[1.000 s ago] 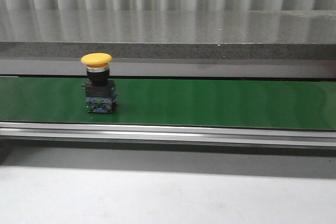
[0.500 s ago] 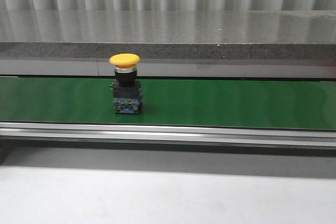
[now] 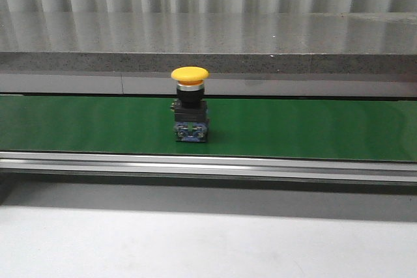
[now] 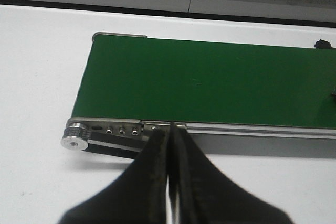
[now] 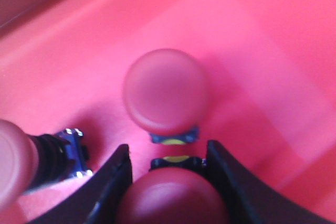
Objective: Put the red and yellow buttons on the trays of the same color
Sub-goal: 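Lower the red button into the red tray and open the right gripper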
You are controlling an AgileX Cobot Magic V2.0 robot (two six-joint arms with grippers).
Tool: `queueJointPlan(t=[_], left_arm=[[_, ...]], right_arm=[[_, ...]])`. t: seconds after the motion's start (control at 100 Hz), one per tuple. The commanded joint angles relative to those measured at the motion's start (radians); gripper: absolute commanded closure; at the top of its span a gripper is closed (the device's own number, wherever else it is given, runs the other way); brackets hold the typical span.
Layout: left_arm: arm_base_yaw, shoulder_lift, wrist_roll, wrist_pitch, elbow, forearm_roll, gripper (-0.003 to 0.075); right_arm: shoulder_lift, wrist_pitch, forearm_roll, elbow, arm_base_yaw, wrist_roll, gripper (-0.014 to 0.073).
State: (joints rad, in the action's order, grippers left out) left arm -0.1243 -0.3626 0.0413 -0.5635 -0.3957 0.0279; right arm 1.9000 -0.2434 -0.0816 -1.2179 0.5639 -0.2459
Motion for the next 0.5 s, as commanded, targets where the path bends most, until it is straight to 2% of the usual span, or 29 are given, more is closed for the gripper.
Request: queueJointPlan(t=[0.0, 0.07, 0.14, 0.21, 0.28, 0.35, 0.4, 0.49], left_arm=[[-0.009, -0.005, -0.001, 0.067, -0.027, 0.003, 0.0741], [-0.009, -0.005, -0.001, 0.067, -0.027, 0.003, 0.0741], [-0.009, -0.005, -0.001, 0.067, -0.027, 0.003, 0.0741], [-0.009, -0.005, -0.001, 0.067, -0.027, 0.003, 0.0741], [-0.009, -0.005, -0.001, 0.067, -0.027, 0.003, 0.0741], [-0.009, -0.005, -0.001, 0.067, -0.027, 0.003, 0.0741], [-0.009, -0.005, -0.001, 0.067, -0.027, 0.003, 0.0741], [-0.009, -0.005, -0.001, 0.067, -0.027, 0.003, 0.0741]], right_arm=[[-0.028, 0.075, -0.001, -0.042, -0.010, -0.001, 0.0659], [-0.018, 0.076, 0.001, -0.043, -0.012, -0.001, 0.0646], [-0.018, 0.077, 0.001, -0.043, -0.012, -0.001, 0.0563], [-0.019, 0.077, 0.001, -0.043, -0.010, -0.001, 0.0398], [-0.020, 0.076, 0.001, -0.043, -0.010, -0.001, 0.0197], [-0.027, 0.070, 0.001, -0.043, -0.009, -0.001, 0.0071], [-0.039, 0.059, 0.001, -0.043, -0.009, -0.001, 0.0041], [-0.079, 0.035, 0.001, -0.042, -0.009, -0.001, 0.0060]])
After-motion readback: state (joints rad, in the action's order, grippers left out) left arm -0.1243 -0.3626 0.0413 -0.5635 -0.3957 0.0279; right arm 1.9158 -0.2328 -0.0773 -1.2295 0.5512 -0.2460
